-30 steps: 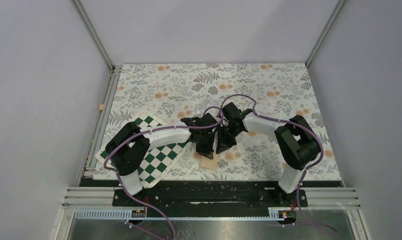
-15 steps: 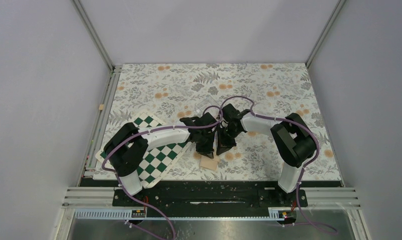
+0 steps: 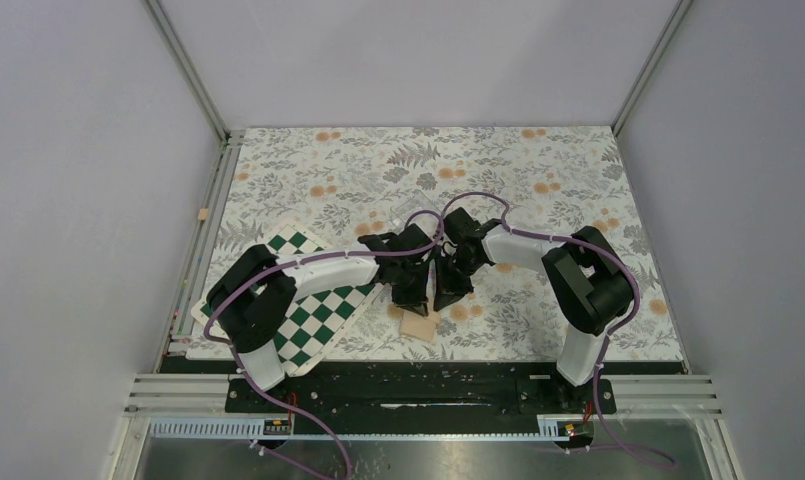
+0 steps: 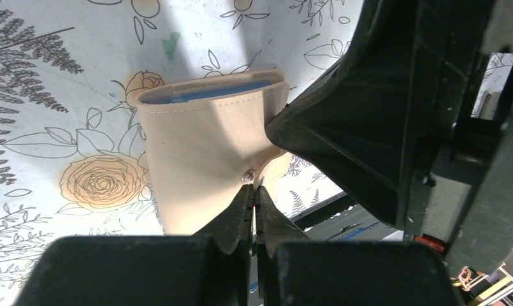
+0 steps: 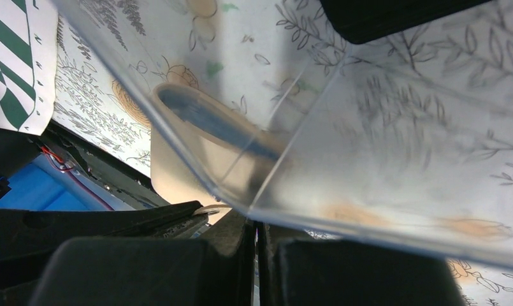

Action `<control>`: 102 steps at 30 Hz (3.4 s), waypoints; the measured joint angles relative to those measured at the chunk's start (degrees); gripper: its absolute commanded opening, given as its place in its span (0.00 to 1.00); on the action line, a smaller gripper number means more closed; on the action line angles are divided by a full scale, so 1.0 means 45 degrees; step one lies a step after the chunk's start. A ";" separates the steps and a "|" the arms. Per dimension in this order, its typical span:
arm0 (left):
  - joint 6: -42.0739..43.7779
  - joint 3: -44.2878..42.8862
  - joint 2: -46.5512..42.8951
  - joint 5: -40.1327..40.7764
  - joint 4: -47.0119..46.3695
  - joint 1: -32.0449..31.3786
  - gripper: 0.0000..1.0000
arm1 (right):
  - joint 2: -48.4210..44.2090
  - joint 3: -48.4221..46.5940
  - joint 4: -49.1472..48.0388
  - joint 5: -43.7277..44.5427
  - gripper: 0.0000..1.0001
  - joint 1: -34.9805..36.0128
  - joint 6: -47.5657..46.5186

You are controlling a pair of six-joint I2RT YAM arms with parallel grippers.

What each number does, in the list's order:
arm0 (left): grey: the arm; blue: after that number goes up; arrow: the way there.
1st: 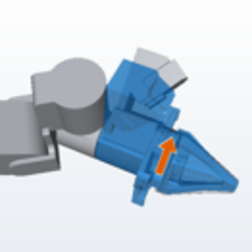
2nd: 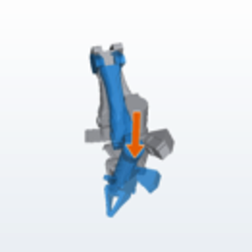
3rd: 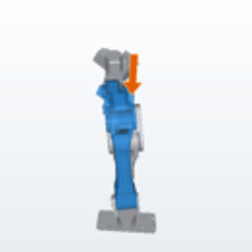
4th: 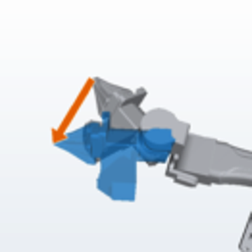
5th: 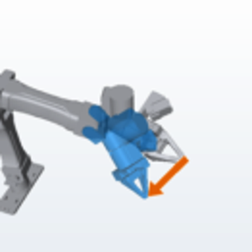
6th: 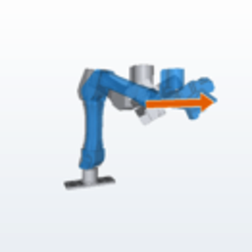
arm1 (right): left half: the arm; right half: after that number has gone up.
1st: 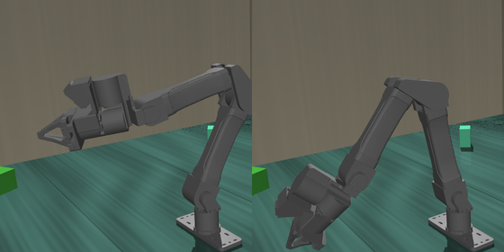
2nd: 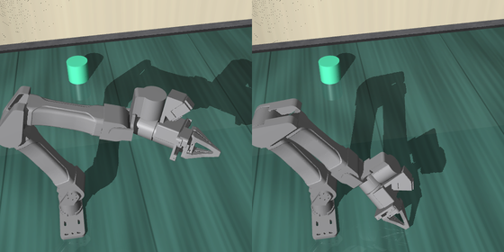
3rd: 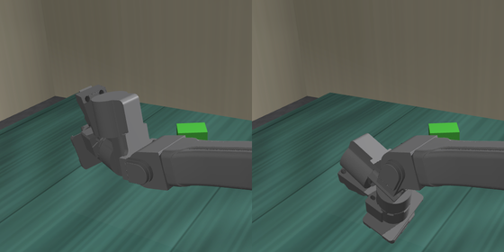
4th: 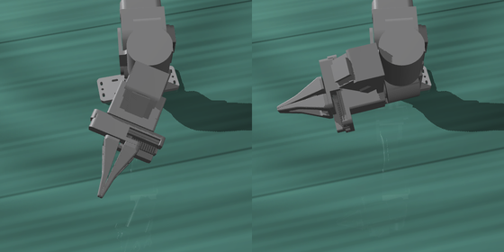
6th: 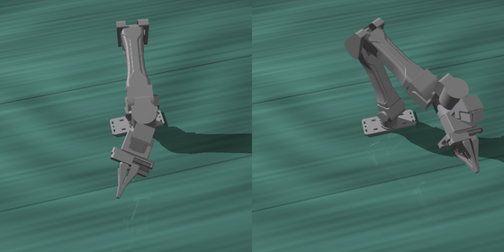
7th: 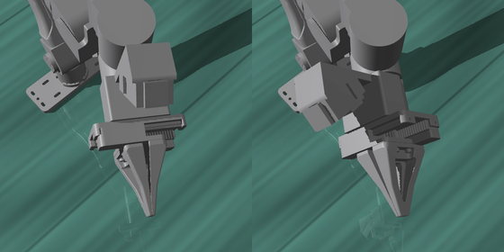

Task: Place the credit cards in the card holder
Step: Close the card holder at the center of the board.

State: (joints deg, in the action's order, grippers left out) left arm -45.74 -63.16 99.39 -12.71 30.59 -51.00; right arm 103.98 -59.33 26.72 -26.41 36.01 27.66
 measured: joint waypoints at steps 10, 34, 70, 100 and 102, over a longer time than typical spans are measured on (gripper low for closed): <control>-0.0185 0.0461 0.0019 -0.0209 -0.0476 0.0000 0.00 | -0.0024 0.0000 0.0005 -0.0010 0.00 0.0005 -0.0121; -0.0379 0.0568 0.0185 -0.0282 -0.0680 0.0015 0.00 | -0.1180 0.0695 -0.0612 -0.0466 0.00 0.0559 -0.0418; -0.0758 0.0908 -0.0107 0.0219 -0.0447 0.0097 0.13 | -0.0724 0.0495 -0.0374 0.0520 0.00 0.1025 0.0248; -0.1792 0.2142 -0.0952 -0.0554 -0.1948 0.0481 0.27 | -0.0753 0.0588 -0.0510 0.0515 0.00 0.1049 0.0554; -0.1603 0.1972 -0.0952 -0.0398 -0.1569 0.0481 0.26 | -0.0753 0.0588 -0.0510 0.0505 0.00 0.1049 0.0554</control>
State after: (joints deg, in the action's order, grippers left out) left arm -52.95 -54.28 95.11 -14.50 23.53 -48.84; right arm 100.60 -56.69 24.43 -24.14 40.73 30.15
